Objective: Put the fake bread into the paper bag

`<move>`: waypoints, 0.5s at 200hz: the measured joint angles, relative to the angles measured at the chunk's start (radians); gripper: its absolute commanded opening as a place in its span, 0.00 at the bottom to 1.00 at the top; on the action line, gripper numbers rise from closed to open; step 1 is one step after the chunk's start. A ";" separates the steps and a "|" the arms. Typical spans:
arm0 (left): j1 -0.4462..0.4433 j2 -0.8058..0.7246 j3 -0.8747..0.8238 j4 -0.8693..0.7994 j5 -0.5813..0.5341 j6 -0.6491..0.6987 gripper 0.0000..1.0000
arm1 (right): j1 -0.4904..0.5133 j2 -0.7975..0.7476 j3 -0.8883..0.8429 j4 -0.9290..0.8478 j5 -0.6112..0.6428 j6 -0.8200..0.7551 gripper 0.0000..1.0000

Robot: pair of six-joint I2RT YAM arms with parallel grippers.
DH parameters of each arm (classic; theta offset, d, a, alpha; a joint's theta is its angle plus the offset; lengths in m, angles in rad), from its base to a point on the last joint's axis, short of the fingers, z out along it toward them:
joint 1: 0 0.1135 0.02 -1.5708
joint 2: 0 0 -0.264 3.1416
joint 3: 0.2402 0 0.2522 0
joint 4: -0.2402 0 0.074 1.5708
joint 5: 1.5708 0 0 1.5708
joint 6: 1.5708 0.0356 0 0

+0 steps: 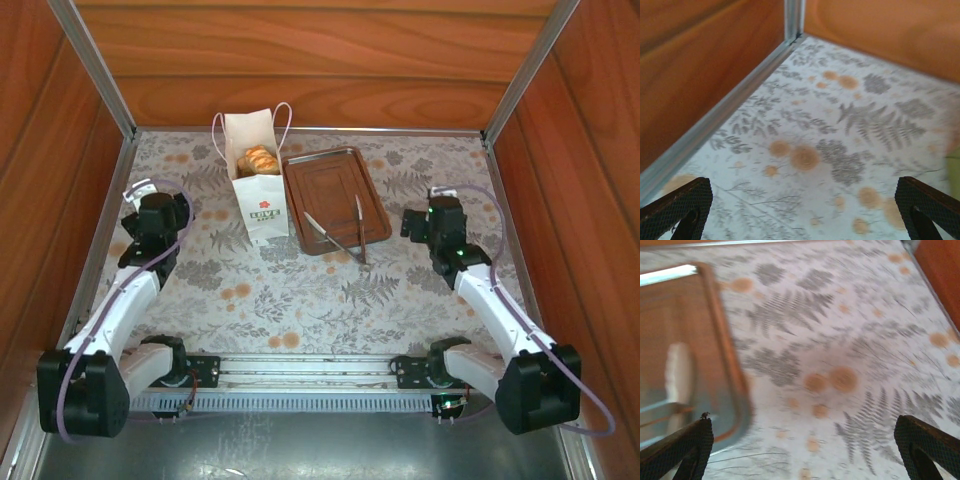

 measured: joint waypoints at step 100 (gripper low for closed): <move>0.028 0.201 -0.238 0.488 0.121 0.202 1.00 | -0.163 0.283 -0.263 0.692 -0.198 -0.086 1.00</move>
